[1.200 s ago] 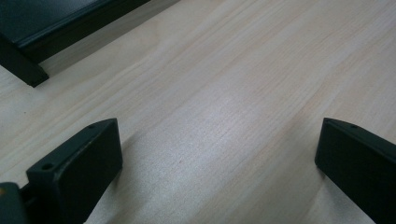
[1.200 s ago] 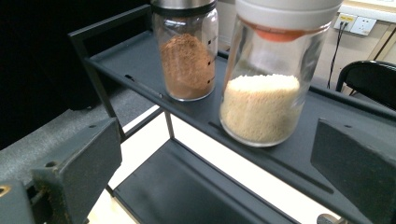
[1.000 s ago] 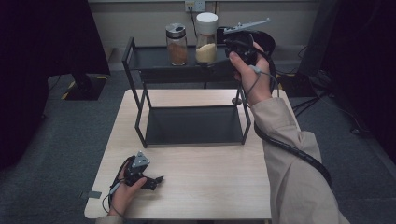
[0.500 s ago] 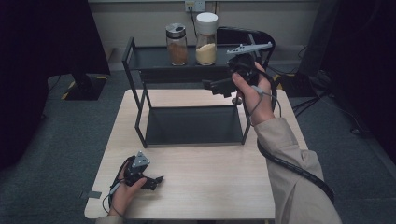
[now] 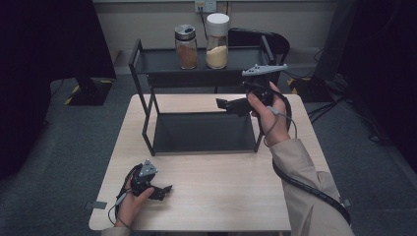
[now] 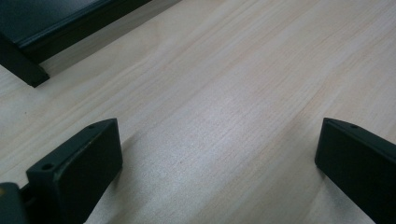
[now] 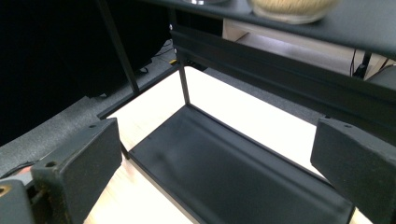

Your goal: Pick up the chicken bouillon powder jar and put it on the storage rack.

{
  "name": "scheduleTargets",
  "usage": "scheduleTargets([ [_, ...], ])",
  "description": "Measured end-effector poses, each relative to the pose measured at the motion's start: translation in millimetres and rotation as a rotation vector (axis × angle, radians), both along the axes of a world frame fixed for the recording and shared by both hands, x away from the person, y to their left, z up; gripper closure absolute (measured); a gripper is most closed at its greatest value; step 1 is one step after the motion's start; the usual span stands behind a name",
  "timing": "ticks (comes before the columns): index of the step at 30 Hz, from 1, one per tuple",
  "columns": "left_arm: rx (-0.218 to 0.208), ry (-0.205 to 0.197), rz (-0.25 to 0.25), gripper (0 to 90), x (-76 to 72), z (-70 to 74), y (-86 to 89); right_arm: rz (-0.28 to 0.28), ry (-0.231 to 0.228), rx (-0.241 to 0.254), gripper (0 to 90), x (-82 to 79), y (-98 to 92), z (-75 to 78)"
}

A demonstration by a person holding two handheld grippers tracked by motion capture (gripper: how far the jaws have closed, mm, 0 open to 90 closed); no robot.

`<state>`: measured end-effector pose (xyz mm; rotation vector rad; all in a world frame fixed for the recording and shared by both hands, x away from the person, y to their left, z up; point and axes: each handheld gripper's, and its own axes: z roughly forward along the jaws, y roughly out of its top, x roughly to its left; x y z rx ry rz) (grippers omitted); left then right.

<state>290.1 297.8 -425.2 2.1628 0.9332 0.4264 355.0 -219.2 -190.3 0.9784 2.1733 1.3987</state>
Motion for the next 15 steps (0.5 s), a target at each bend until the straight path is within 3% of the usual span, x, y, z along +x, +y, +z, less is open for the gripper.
scheduleTargets([
  [15, 0.001, -0.003, 0.002, 0.0, -0.7, -0.2, -0.3, 0.020, 0.022, 0.006, 0.8, -6.7, -1.7, -26.4],
])
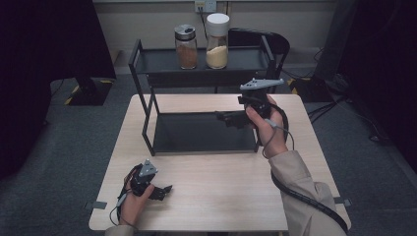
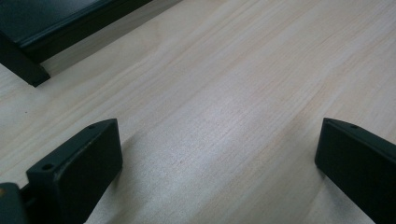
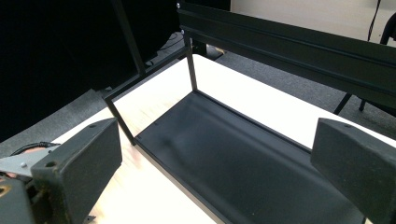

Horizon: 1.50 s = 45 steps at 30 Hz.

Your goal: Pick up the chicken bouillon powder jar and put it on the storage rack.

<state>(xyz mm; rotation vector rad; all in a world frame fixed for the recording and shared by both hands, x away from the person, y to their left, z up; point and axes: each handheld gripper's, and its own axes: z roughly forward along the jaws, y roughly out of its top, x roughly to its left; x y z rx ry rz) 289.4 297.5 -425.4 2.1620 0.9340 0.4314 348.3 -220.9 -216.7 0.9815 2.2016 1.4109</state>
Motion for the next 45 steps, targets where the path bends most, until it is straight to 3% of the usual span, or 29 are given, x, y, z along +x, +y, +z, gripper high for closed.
scheduleTargets([
  [7, 0.000, 0.000, 0.000, 0.0, 0.0, 0.0, 0.0, -0.003, 0.007, 0.006, 0.8, -5.4, -4.0, -11.3],
  [21, -0.001, -0.002, 0.000, 0.0, -0.2, -0.4, 0.1, -0.001, 0.039, 0.028, 0.9, -9.9, -13.9, -48.4],
  [30, -0.001, -0.002, 0.001, 0.0, -0.4, -0.6, 0.1, -0.002, 0.043, 0.043, 1.0, -15.6, -24.9, -62.1],
  [45, 0.000, 0.000, 0.000, 0.0, -0.2, -0.3, 0.2, 0.000, 0.075, 0.034, 1.0, -17.7, -39.2, -96.4],
])
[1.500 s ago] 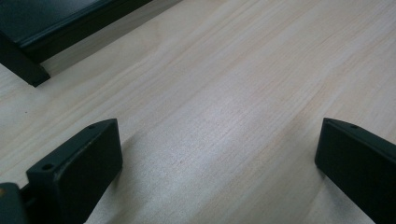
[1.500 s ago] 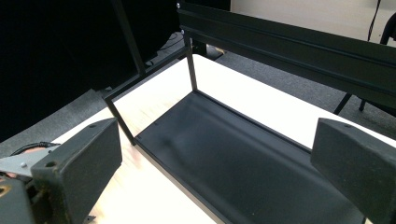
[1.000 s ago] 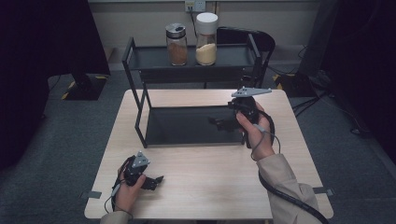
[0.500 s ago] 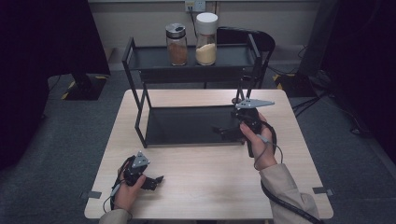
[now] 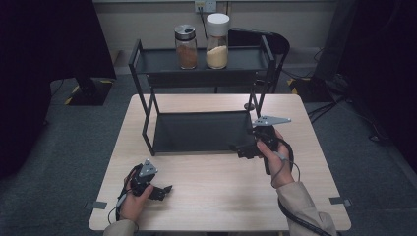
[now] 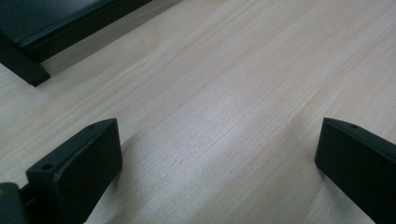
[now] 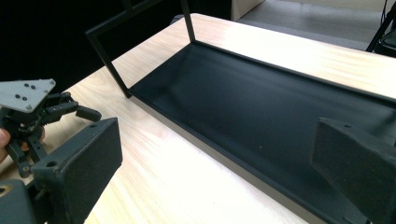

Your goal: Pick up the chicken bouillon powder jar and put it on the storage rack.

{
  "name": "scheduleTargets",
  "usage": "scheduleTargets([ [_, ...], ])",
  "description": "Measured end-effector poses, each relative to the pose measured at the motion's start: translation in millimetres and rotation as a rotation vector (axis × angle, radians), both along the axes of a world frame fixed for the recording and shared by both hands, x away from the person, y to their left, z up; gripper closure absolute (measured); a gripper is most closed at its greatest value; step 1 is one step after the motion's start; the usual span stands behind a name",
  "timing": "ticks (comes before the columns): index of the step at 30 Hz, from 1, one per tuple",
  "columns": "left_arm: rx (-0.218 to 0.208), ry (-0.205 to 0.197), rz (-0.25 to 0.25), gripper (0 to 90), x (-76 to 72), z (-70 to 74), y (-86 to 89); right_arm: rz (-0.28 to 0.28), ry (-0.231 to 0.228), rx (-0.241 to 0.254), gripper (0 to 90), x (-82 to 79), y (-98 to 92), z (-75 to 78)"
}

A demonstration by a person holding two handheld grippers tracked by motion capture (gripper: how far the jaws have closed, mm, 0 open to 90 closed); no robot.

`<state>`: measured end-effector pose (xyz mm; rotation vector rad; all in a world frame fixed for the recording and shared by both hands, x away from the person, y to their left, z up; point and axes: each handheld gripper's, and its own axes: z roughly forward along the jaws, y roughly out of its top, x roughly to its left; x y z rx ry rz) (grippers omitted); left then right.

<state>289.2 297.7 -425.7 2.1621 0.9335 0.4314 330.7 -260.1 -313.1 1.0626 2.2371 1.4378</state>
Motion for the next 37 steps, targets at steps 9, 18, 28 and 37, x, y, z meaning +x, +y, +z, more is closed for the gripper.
scheduleTargets([
  [9, 0.000, 0.000, 0.000, 0.0, 0.0, 0.0, 0.0, -0.002, 0.017, 0.003, 1.0, -2.1, -9.2, -17.8],
  [18, 0.000, 0.000, 0.000, 0.0, 0.0, 0.0, 0.0, -0.011, 0.035, 0.001, 0.9, -5.4, -17.8, -34.6],
  [28, 0.000, 0.000, 0.000, 0.0, 0.0, 0.1, 0.0, -0.003, 0.048, -0.028, 0.8, -8.5, -23.9, -55.1],
  [37, 0.004, 0.003, 0.004, 0.0, 1.1, 1.2, -0.5, 0.033, 0.073, -0.142, 1.0, -16.7, -18.1, -81.8],
])
